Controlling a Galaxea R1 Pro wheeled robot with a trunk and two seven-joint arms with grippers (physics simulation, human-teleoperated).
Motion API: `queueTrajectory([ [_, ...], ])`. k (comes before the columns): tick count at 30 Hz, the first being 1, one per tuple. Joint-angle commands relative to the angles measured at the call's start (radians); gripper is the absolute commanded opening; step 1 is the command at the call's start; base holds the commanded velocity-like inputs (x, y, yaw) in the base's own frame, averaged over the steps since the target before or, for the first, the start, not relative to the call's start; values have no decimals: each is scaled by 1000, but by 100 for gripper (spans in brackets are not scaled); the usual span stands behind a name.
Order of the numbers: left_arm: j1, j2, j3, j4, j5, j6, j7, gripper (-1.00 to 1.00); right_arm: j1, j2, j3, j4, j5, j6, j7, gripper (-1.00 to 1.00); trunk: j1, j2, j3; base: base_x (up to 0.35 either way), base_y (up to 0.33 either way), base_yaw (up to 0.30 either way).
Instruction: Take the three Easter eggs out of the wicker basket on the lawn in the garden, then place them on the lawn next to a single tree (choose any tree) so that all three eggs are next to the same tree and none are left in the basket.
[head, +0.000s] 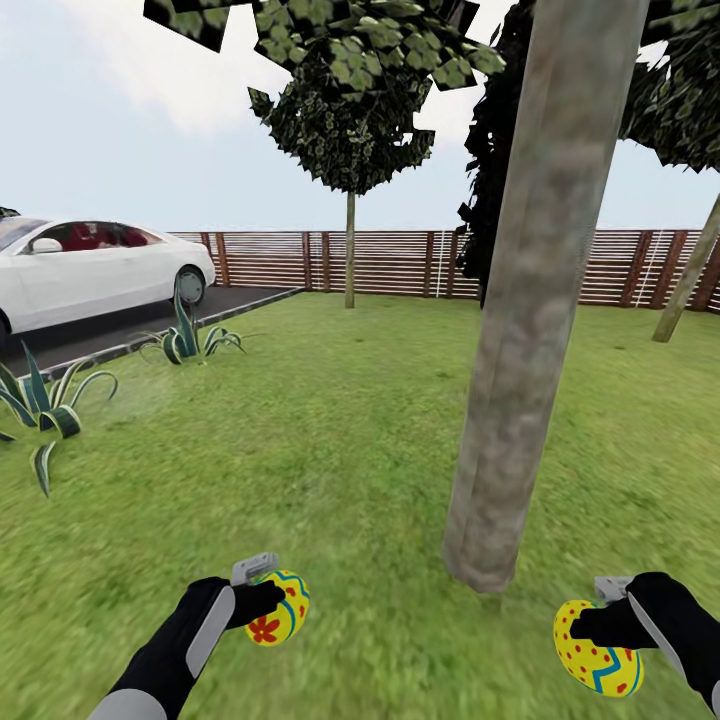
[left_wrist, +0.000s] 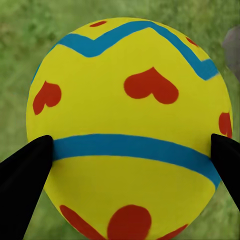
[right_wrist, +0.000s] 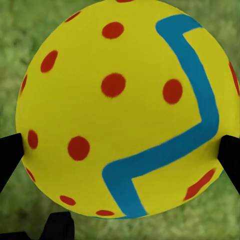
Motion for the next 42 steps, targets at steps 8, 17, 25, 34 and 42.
queueTrajectory([
  [8,0,0,-1,-2,12,5,11,-100,-1,1,6,-1,-6,4,-2,-100,31,-57,-26,0,0,0],
  [17,0,1,-2,-3,5,10,8,-100,-1,9,6,-1,-5,1,-4,-100,65,-120,-54,0,0,0],
  [25,0,5,-3,-3,8,26,5,-100,-1,11,7,-1,-5,-13,-3,-100,96,-176,-80,0,0,0],
  [34,0,12,1,-6,7,122,5,-100,-1,29,9,-1,-2,-19,-4,-100,130,-239,-108,0,0,0],
  [42,0,9,-1,-9,9,114,5,-100,-1,35,10,-1,-3,-19,-4,-100,161,-295,-133,0,0,0],
])
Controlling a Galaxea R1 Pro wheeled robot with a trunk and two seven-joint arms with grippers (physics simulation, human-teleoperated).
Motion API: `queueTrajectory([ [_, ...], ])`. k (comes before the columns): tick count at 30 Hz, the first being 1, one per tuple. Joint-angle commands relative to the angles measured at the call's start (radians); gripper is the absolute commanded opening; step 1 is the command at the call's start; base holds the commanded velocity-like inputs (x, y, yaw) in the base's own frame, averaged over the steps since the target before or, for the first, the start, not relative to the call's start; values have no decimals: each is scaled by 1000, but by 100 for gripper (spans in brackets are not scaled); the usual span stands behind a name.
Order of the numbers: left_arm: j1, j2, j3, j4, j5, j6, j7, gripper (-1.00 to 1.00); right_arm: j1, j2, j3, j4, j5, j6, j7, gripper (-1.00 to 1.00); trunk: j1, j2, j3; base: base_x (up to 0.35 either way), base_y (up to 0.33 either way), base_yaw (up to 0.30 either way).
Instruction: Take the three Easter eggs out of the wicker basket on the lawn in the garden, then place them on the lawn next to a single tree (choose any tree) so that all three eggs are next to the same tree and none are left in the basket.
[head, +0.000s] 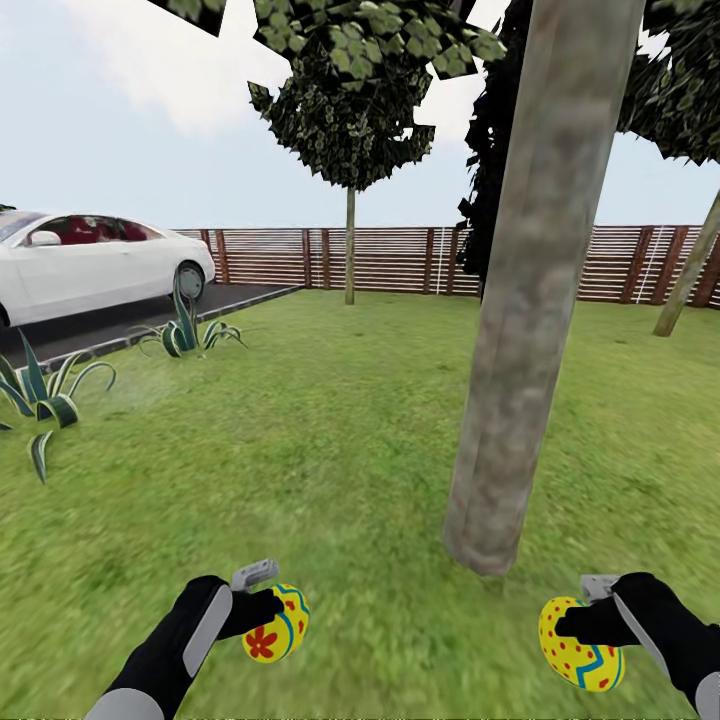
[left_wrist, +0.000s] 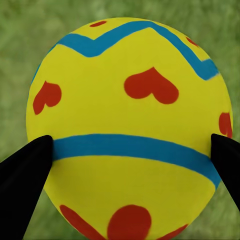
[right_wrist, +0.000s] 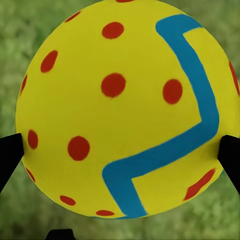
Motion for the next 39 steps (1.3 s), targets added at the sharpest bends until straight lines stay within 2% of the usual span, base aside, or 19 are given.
queueTrajectory([
  [1,0,0,-2,-1,10,3,10,-100,-1,0,6,-1,-6,4,-2,-100,4,-8,-4,0,0,0],
  [39,0,-4,-5,4,6,2,15,-100,-1,4,7,-1,-5,6,-2,-100,149,-274,-123,0,0,0],
])
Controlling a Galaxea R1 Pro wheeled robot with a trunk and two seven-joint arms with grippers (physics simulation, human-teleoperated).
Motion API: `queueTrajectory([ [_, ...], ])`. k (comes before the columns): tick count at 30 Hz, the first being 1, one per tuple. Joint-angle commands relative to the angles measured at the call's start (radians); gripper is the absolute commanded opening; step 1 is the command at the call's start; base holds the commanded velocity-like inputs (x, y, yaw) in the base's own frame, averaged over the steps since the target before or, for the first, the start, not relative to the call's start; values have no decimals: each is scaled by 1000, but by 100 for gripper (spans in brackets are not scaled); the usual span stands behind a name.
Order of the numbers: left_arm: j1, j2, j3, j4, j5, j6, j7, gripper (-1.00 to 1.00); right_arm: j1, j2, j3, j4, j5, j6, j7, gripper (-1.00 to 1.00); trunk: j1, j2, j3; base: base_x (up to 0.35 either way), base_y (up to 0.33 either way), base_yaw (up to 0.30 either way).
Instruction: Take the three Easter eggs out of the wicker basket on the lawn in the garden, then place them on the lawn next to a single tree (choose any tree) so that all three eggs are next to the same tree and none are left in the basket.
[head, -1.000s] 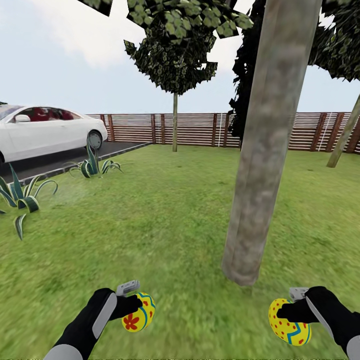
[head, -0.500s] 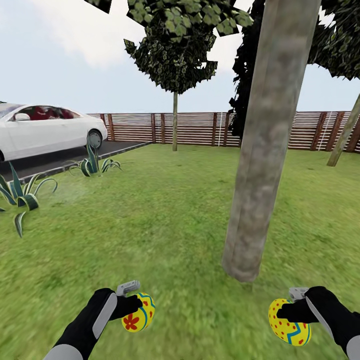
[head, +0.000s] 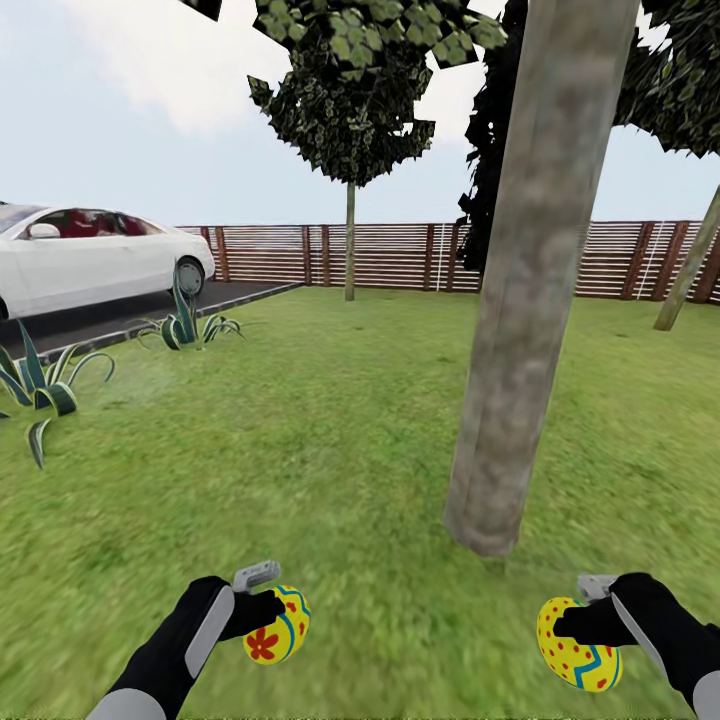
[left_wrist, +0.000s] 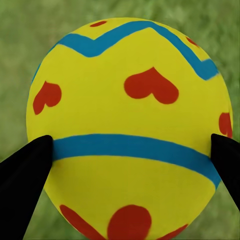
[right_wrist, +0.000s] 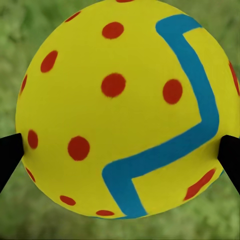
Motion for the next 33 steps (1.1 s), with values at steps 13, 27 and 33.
queueTrajectory([
  [13,0,0,-2,-1,12,3,10,-100,-1,-1,6,-1,-5,4,-2,-100,50,-92,-42,0,0,0],
  [27,0,-1,-2,0,12,3,10,-100,-1,11,6,-1,-5,4,-3,-100,93,-170,-88,0,0,0],
  [33,0,0,-2,0,11,3,10,-100,-1,11,5,-1,-6,4,-3,-100,96,-171,-111,0,0,0],
])
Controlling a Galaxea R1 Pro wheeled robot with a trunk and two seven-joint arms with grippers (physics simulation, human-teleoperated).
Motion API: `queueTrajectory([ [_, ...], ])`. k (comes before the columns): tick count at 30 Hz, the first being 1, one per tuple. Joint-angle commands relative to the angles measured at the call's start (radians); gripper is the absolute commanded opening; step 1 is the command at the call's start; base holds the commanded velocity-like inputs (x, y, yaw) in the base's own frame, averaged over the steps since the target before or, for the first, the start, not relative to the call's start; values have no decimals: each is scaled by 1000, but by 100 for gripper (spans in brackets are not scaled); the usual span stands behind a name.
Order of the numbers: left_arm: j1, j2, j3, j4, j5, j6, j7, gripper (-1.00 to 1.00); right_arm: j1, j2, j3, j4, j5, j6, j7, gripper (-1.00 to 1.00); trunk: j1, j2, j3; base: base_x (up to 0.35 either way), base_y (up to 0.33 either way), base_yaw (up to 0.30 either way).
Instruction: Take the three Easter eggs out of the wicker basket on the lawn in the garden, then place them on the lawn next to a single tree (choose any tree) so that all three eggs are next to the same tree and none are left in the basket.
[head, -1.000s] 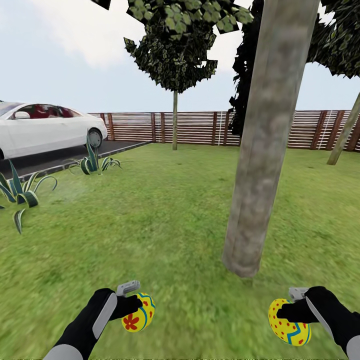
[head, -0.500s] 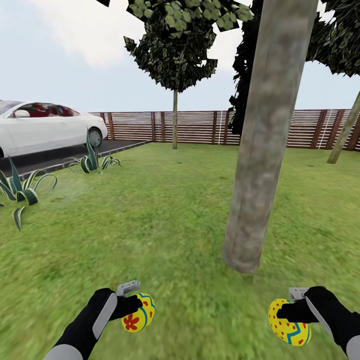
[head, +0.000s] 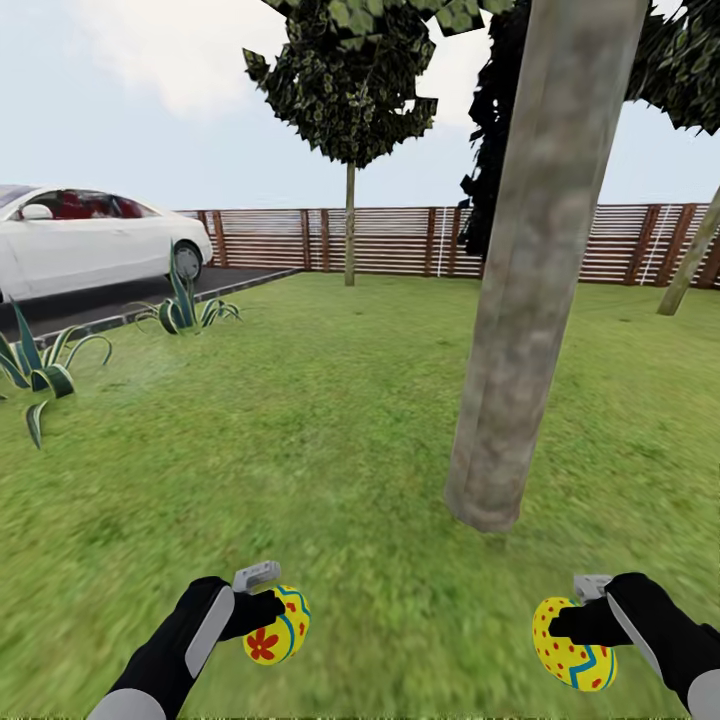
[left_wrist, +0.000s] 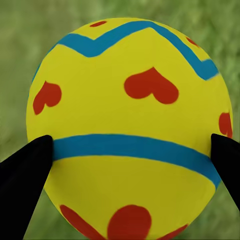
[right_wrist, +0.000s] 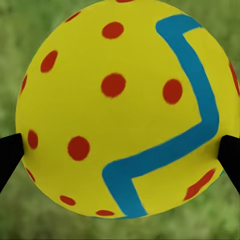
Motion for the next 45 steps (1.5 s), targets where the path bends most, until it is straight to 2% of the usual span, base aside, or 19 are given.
queueTrajectory([
  [1,0,0,-2,-1,11,3,10,-100,-1,-1,5,-1,-6,4,-2,-100,0,-1,-5,0,0,0],
  [39,0,0,-2,-1,13,3,9,-100,-1,0,7,-1,-3,4,-2,-100,17,-10,-152,0,0,0],
  [45,0,0,-2,-1,12,3,8,-100,-1,9,7,-1,-3,4,-2,-100,20,-11,-175,0,0,0],
])
